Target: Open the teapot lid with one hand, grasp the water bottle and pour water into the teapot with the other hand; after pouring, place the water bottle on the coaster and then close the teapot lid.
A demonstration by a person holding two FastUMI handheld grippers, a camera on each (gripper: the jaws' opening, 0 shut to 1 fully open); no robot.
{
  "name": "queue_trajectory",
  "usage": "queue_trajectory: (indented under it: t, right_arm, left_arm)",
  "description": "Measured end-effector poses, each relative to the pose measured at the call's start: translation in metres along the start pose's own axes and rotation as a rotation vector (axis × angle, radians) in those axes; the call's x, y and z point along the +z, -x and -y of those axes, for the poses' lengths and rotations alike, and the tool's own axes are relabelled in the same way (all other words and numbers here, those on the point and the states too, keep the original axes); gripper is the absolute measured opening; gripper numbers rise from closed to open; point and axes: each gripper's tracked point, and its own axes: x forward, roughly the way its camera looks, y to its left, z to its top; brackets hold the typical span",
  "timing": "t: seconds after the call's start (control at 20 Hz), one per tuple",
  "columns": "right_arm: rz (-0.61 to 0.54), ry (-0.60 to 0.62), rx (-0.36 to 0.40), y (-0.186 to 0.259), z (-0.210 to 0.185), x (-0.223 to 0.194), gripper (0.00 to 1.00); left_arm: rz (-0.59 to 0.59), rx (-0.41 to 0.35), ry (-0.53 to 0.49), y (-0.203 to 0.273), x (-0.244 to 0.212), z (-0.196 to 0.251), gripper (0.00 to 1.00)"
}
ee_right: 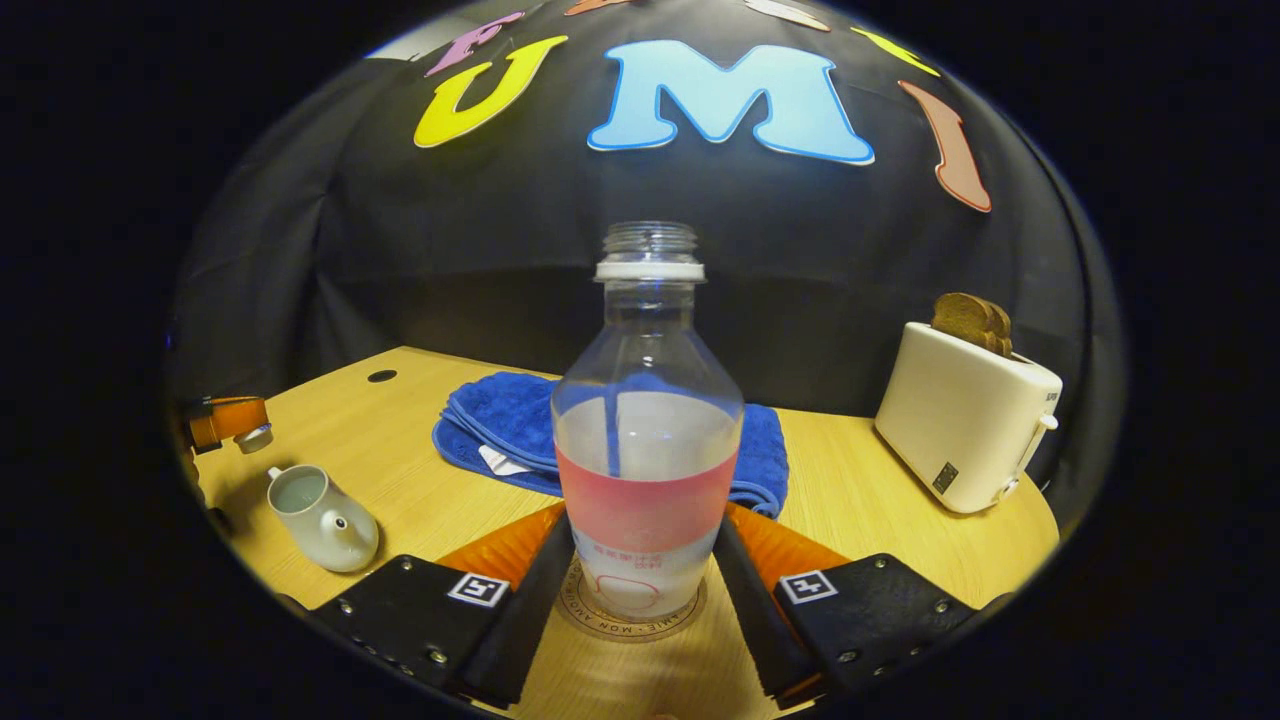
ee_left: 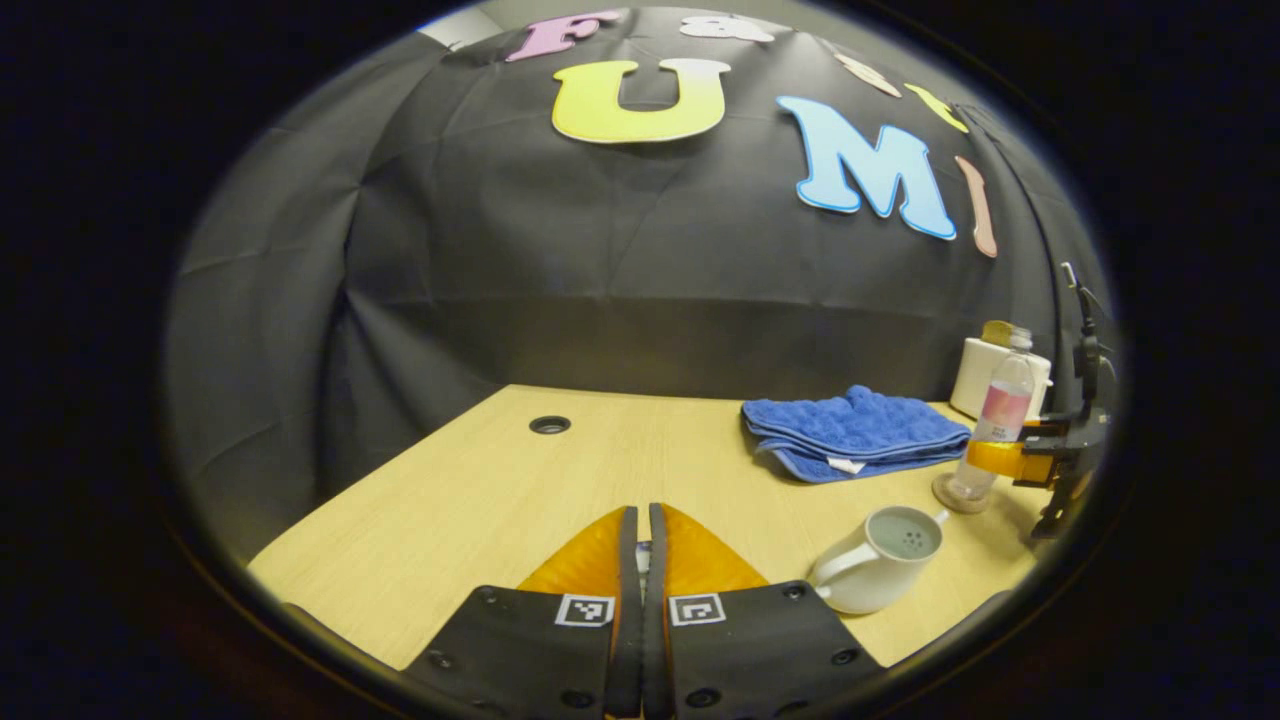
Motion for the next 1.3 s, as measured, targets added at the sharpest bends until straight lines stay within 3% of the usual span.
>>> queue_trajectory:
  t: [0.05, 0.1, 0.7, 1.3]
  right_arm:
    - [0.006, -0.024, 0.007, 0.0, 0.0, 0.001, 0.92]
    - [0.018, -0.056, 0.019, 0.0, -0.001, 0.004, 0.93]
    - [0.108, -0.105, 0.053, 0.025, 0.014, 0.031, 0.94]
    - [0.185, -0.068, 0.025, 0.07, 0.037, 0.035, 0.94]
  left_arm:
    - [-0.002, -0.001, -0.001, 0.0, -0.001, 0.0, 0.06]
    - [-0.002, -0.003, 0.0, 0.0, -0.001, 0.001, 0.07]
    - [0.071, -0.055, -0.016, 0.008, 0.021, 0.01, 0.06]
    - [0.117, -0.211, -0.029, 0.013, 0.05, 0.124, 0.07]
